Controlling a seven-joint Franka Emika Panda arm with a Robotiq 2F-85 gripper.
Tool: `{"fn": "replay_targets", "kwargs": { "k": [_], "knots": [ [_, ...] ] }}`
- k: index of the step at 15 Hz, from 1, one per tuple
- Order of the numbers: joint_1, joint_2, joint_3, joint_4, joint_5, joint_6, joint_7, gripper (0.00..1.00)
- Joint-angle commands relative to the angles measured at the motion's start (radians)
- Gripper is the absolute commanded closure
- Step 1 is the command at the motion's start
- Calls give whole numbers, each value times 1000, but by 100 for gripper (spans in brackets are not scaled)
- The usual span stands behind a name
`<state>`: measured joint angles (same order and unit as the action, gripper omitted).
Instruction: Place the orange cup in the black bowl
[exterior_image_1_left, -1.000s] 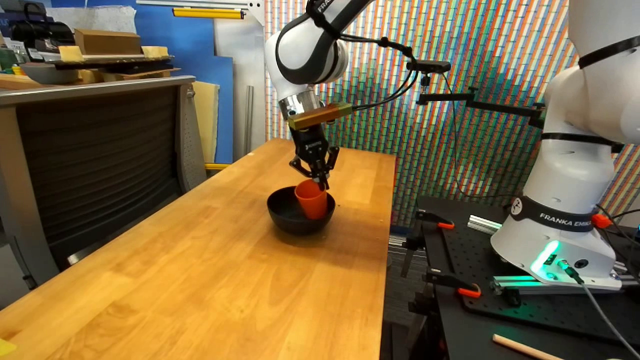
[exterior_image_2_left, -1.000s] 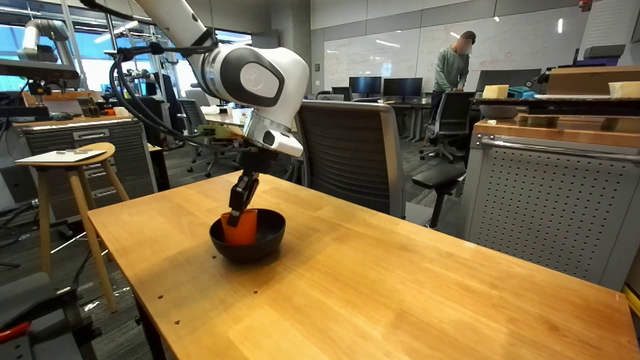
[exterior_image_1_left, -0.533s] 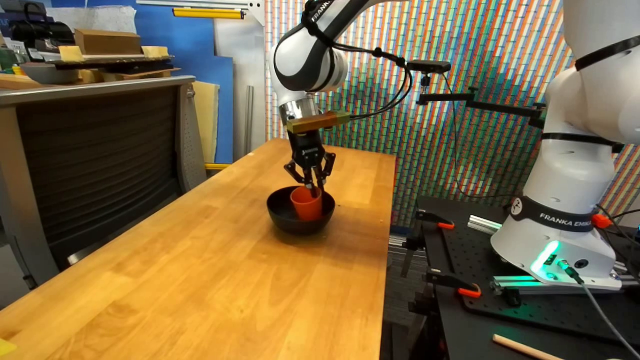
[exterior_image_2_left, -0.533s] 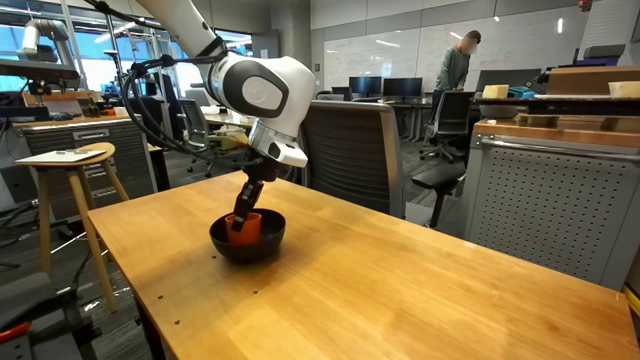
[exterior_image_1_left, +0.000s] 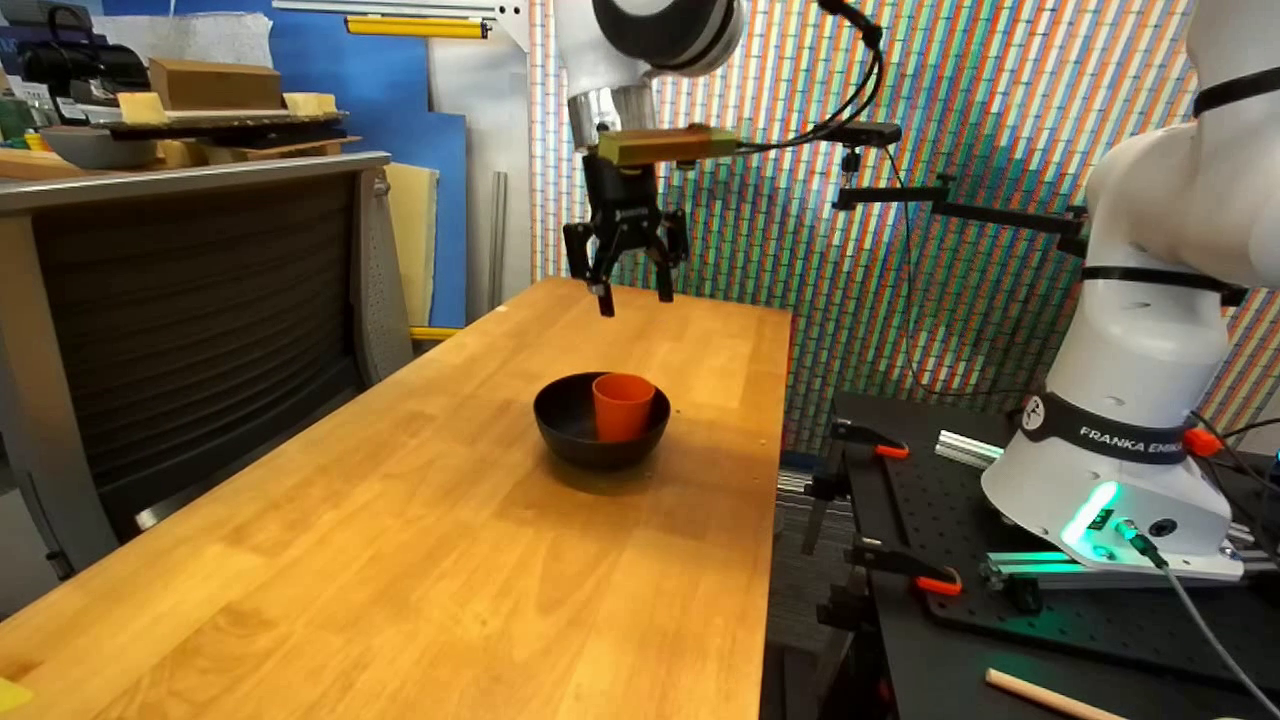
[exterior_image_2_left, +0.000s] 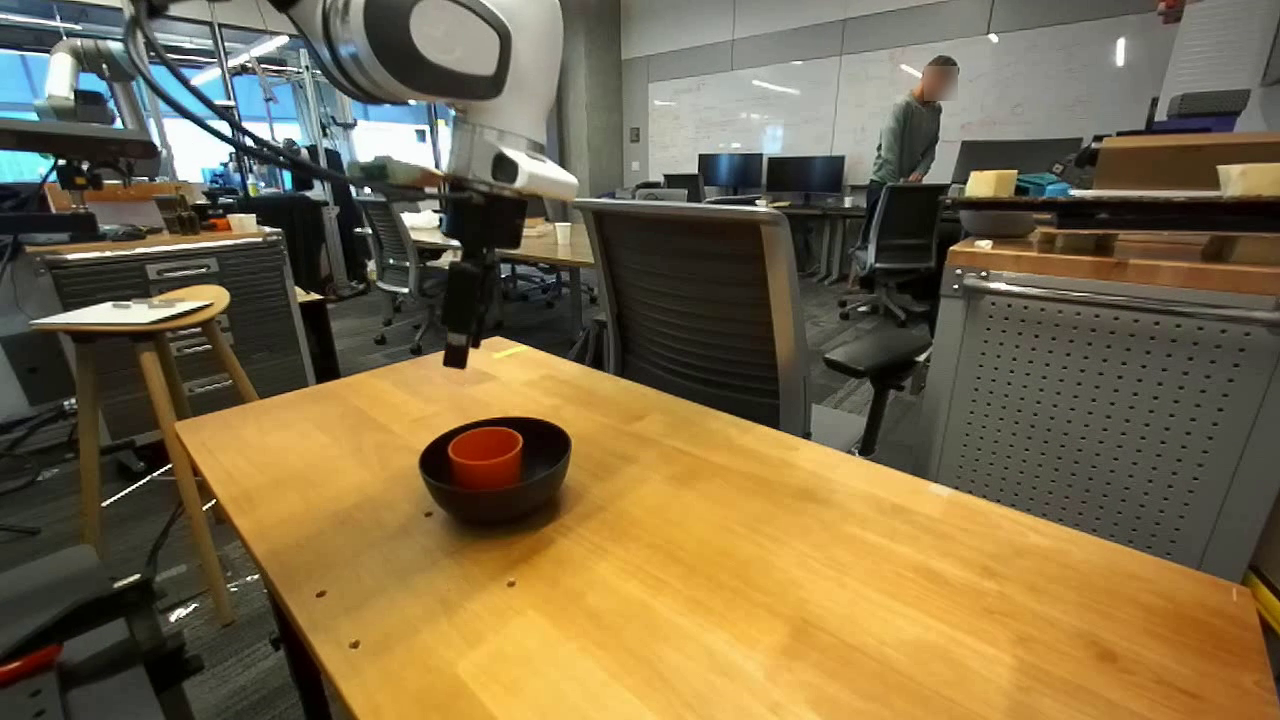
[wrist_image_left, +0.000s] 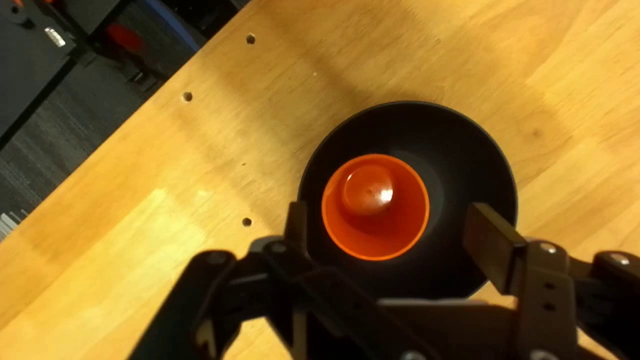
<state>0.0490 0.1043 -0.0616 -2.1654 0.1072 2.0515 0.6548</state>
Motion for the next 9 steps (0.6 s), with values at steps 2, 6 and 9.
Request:
{"fn": "replay_targets", "kwargs": {
  "k": [2,6,9],
  "knots": [
    [32,-217,84,-11,-101,-251,-53,0],
    [29,-239,145,10,-74,-329,-73,0],
    [46,-276,179,13,-75,-378,-88,0]
  ]
}}
